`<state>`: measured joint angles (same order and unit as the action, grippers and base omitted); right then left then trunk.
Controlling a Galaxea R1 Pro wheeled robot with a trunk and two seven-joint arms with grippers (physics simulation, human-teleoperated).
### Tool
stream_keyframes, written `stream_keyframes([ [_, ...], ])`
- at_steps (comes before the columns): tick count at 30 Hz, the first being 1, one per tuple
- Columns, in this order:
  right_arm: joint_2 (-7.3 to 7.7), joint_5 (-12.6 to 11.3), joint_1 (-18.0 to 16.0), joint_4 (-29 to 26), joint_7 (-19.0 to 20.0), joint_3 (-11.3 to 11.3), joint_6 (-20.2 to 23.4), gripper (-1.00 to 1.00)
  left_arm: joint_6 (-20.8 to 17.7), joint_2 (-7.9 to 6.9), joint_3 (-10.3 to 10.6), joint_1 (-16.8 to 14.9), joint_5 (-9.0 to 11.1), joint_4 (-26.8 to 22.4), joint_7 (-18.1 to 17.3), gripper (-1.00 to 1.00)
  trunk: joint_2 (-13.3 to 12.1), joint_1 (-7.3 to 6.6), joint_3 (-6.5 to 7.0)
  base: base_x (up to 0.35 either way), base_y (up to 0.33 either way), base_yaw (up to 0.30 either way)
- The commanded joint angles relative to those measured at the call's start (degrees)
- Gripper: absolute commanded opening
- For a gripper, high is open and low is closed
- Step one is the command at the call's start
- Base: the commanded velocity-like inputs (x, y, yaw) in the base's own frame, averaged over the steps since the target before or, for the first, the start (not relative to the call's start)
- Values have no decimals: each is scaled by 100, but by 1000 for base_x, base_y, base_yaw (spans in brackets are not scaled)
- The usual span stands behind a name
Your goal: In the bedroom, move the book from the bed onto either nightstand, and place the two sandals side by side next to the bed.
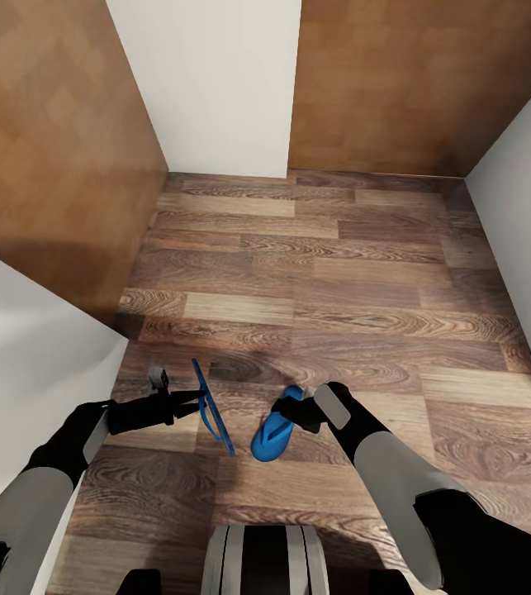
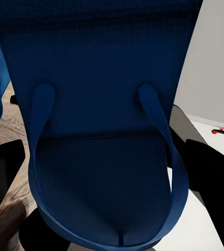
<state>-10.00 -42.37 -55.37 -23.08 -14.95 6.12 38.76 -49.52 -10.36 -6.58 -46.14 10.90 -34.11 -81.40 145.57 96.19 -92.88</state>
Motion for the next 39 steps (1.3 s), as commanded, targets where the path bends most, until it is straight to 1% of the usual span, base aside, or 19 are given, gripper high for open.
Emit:
stream_keyframes([
  [1,0,-55,-1,-9,-53,19,9,100,-58,-1,-1,-1,9,-1,-16,-100,1,-1,-3,0,0,0],
  [16,0,-53,0,-9,-58,20,-34,100,-58,-3,-1,-1,10,2,-14,-100,1,-1,-3,0,0,3],
  [26,0,-56,0,-11,-53,21,-43,100,-58,-9,-1,-1,9,9,-16,-100,1,-1,-3,0,0,161],
  [39,0,-61,0,-10,-52,21,-44,100,-58,-16,-1,-1,9,10,-16,-100,1,-1,-3,0,0,26],
])
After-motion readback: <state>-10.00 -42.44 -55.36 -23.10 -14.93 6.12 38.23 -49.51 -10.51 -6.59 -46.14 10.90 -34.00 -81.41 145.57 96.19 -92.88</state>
